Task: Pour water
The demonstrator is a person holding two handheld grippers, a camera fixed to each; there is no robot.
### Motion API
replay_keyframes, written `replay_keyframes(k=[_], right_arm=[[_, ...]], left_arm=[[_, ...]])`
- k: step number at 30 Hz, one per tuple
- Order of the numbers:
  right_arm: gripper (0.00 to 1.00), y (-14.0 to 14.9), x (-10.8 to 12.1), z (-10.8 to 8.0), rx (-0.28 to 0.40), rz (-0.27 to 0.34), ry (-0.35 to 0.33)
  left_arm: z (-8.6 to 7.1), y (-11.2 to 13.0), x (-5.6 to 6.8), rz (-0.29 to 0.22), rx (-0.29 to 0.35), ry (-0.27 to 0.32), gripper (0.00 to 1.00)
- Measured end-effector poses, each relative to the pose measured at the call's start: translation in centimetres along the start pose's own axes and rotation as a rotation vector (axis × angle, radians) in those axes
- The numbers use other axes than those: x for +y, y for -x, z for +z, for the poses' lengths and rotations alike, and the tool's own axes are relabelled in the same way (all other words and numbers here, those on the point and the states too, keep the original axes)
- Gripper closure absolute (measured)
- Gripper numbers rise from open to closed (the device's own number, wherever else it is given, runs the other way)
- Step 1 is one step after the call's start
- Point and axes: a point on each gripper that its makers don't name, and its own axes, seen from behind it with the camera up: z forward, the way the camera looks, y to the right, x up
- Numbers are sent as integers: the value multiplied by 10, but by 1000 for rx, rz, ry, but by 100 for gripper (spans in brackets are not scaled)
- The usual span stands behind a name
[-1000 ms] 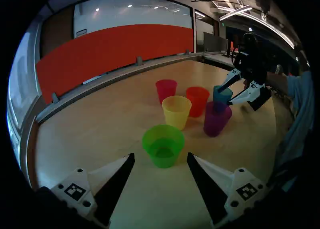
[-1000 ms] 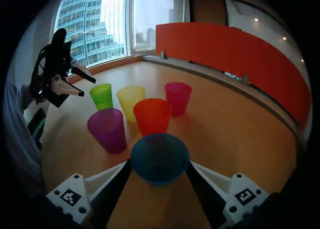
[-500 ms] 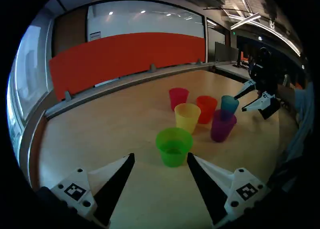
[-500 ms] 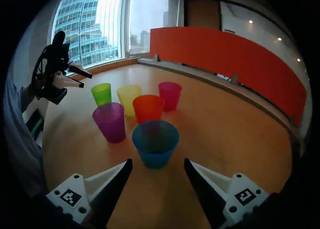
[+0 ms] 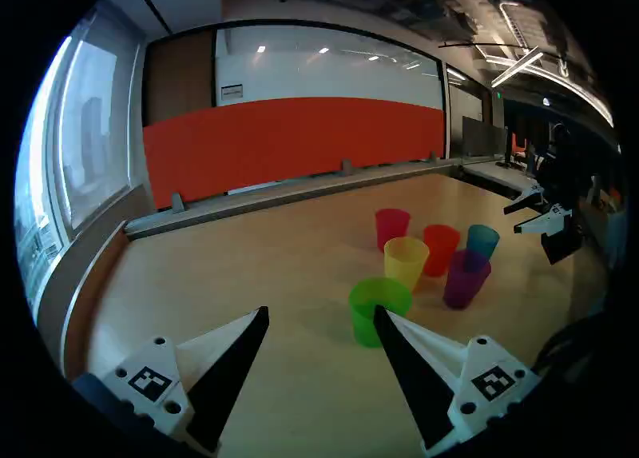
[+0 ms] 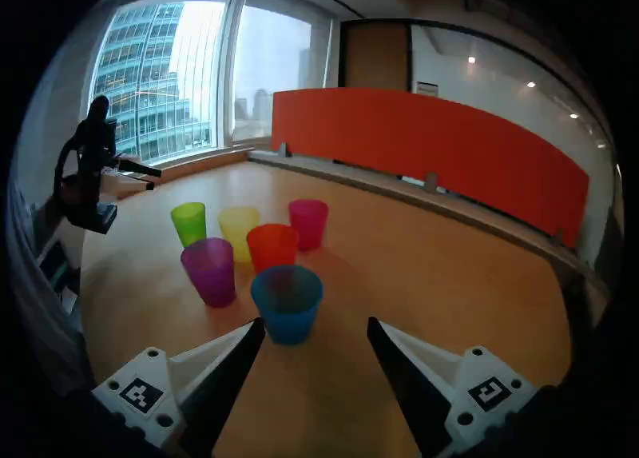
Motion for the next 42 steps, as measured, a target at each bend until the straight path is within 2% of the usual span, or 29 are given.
replay_keyframes(k=[6, 12, 20, 26, 33, 42], right_arm=[[0, -12, 3, -8, 54, 24, 41], [0, -24, 13, -16, 111, 47, 100], [0, -48, 42, -27, 214, 64, 255], [0, -72, 64, -39, 310, 94, 373], [0, -96, 78, -57, 412, 121, 466], [0, -106, 97, -76, 473, 132, 598]], left_arm=[[-7, -9, -9, -11, 48, -45, 3], [-15, -23, -23, -16, 111, -119, 2], [-27, -40, -42, -30, 193, -213, 3], [-33, -54, -46, -45, 258, -259, 3], [-42, -68, -54, -63, 318, -320, 3], [-47, -78, -57, -71, 365, -365, 2]])
